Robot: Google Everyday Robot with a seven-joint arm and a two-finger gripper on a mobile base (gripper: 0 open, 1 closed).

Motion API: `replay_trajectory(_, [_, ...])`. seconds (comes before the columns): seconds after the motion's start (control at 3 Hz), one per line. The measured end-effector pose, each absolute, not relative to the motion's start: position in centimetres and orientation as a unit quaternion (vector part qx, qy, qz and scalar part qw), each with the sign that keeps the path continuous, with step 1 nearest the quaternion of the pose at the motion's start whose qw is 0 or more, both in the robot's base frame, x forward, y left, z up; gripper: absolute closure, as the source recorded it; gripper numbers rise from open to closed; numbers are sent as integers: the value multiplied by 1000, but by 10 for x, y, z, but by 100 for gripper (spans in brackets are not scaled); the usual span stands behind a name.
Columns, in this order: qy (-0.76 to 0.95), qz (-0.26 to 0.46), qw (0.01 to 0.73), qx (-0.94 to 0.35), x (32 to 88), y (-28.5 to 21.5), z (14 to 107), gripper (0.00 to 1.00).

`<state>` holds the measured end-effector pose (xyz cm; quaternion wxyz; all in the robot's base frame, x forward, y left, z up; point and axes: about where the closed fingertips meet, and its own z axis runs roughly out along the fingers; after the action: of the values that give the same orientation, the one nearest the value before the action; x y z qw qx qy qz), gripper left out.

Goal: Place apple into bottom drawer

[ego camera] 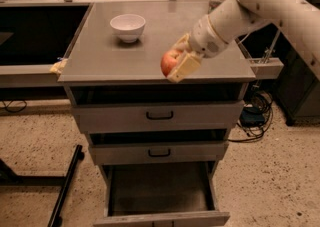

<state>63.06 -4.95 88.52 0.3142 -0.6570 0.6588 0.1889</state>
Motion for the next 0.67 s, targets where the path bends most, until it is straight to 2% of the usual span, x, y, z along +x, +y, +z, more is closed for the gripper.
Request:
replay_trajectory(0.33, [651,167,342,-657,564,-73,905,100])
replay_trajectory(0.67, [669,156,341,-642,525,-102,868,100])
